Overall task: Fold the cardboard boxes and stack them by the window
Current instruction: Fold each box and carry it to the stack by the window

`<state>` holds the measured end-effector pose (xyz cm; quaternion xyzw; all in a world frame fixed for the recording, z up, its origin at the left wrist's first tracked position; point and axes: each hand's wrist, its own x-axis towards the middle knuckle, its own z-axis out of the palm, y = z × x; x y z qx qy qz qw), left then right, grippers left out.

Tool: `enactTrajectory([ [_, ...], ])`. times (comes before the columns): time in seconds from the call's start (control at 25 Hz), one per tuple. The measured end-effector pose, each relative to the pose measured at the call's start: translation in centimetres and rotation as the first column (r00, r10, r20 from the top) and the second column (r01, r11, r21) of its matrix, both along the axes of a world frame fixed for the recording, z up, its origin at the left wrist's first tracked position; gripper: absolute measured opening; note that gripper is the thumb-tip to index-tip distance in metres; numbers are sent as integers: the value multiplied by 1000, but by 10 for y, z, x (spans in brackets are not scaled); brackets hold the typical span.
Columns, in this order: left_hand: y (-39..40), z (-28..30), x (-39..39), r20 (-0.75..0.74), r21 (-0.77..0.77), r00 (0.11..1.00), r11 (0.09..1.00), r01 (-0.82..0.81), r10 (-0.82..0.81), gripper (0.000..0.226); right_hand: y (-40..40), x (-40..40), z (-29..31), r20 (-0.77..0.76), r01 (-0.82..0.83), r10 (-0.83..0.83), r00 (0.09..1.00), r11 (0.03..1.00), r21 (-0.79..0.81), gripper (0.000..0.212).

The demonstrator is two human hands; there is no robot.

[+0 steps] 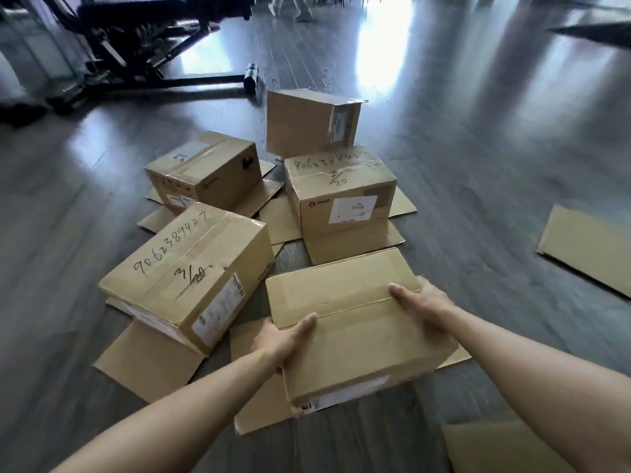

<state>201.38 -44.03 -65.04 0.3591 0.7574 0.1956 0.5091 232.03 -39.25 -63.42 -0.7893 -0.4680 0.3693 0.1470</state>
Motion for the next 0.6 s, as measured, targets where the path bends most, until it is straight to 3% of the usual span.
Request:
enactTrajectory([
  [0.16,8,9,7,16,115,998,991,65,-68,114,-6,10,3,1,25,-25,1000,997,76,80],
  [0.32,23,34,19,-116,288,983,942,171,-143,116,-11,28,25,23,91,-98,995,976,197,91],
  [0.48,52,66,31,-130,468,975,857,218,-178,110,-6,40,58,-183,229,-164,969,877,424,63],
  [0.6,71,84,32,-156,527,973,818,229,-172,113,-2,51,75,-254,248,-130,958,822,513,58],
])
